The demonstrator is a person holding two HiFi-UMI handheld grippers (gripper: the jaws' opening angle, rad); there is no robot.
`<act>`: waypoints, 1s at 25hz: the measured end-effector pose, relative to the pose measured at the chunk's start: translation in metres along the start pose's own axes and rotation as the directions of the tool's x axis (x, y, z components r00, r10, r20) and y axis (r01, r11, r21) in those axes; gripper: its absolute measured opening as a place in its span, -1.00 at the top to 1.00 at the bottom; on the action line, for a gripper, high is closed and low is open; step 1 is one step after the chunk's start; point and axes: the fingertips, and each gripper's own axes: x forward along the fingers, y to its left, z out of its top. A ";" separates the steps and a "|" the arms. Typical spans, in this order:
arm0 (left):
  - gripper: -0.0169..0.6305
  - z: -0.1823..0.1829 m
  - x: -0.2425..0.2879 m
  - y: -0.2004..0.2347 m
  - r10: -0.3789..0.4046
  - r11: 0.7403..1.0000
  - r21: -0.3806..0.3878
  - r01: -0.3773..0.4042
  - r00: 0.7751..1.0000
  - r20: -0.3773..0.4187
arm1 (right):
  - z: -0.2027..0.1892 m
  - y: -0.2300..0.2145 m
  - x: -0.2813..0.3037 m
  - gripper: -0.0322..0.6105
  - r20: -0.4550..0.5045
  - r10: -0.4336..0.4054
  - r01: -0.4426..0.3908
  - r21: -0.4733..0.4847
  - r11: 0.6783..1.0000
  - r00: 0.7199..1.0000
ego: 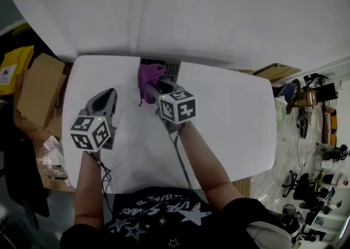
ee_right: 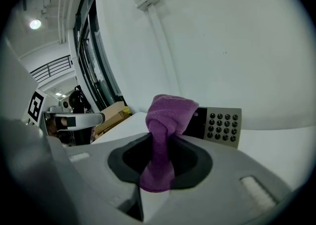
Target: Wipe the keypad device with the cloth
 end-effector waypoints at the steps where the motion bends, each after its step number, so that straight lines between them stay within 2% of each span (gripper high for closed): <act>1: 0.92 0.001 0.001 0.001 -0.001 1.000 0.000 0.001 1.000 0.002 | 0.000 0.000 0.004 0.61 -0.002 0.002 -0.002 -0.002 1.000 1.000; 9: 0.92 -0.005 0.006 0.002 -0.006 1.000 -0.015 0.006 1.000 -0.011 | 0.005 -0.001 0.023 0.61 -0.015 0.002 -0.003 -0.032 0.999 1.000; 25: 0.92 -0.020 0.009 -0.002 -0.014 1.000 -0.024 0.013 0.999 -0.046 | 0.004 -0.026 0.024 0.61 0.006 -0.048 0.048 0.022 0.999 0.999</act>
